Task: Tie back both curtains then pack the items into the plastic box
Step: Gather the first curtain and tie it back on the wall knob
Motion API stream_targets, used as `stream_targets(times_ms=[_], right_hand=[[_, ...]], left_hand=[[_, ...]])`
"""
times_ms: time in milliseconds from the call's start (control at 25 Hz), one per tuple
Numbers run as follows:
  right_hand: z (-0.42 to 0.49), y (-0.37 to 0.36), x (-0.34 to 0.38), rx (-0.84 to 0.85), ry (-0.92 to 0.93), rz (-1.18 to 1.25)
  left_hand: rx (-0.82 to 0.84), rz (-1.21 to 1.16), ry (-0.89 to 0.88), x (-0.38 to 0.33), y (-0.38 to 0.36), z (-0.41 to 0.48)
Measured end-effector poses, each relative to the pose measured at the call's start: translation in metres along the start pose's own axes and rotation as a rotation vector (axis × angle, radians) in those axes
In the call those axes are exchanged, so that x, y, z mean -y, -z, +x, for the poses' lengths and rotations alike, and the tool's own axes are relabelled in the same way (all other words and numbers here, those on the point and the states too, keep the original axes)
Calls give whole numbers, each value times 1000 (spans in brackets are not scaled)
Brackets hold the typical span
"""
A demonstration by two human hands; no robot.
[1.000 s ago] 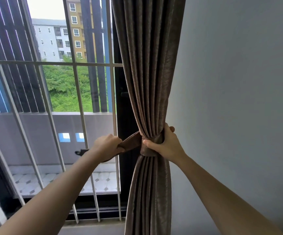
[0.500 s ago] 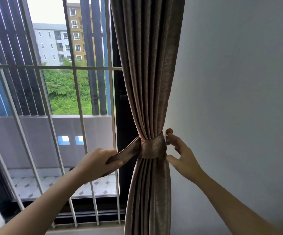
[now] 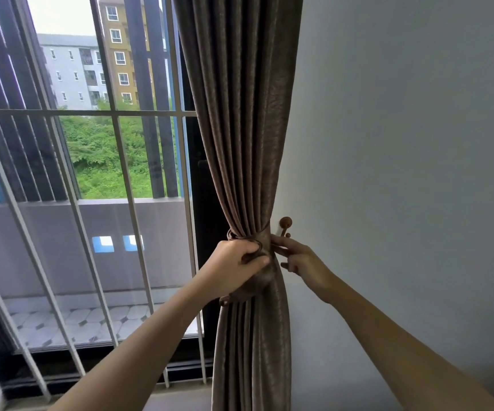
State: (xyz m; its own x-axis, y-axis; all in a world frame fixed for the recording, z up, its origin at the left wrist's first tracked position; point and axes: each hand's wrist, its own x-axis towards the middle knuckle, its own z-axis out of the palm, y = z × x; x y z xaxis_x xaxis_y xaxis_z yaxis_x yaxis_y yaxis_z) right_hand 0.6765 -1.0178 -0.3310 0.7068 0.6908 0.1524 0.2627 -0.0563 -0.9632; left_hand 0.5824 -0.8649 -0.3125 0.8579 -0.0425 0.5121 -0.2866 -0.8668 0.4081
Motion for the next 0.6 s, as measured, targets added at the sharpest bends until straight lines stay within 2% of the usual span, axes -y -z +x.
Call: stream_targets(times_ms=[200, 320, 520, 600], right_hand=[[3, 5, -7, 70, -17, -12], [3, 2, -4, 81, 43, -83], [5, 0, -10, -87, 209, -448], [9, 3, -12, -117, 195, -432]], left_hand=[[28, -30, 104, 14, -3, 11], [-9, 37, 30, 16, -2, 14], [-63, 11, 28, 19, -5, 15], [-168, -37, 40, 19, -8, 12]])
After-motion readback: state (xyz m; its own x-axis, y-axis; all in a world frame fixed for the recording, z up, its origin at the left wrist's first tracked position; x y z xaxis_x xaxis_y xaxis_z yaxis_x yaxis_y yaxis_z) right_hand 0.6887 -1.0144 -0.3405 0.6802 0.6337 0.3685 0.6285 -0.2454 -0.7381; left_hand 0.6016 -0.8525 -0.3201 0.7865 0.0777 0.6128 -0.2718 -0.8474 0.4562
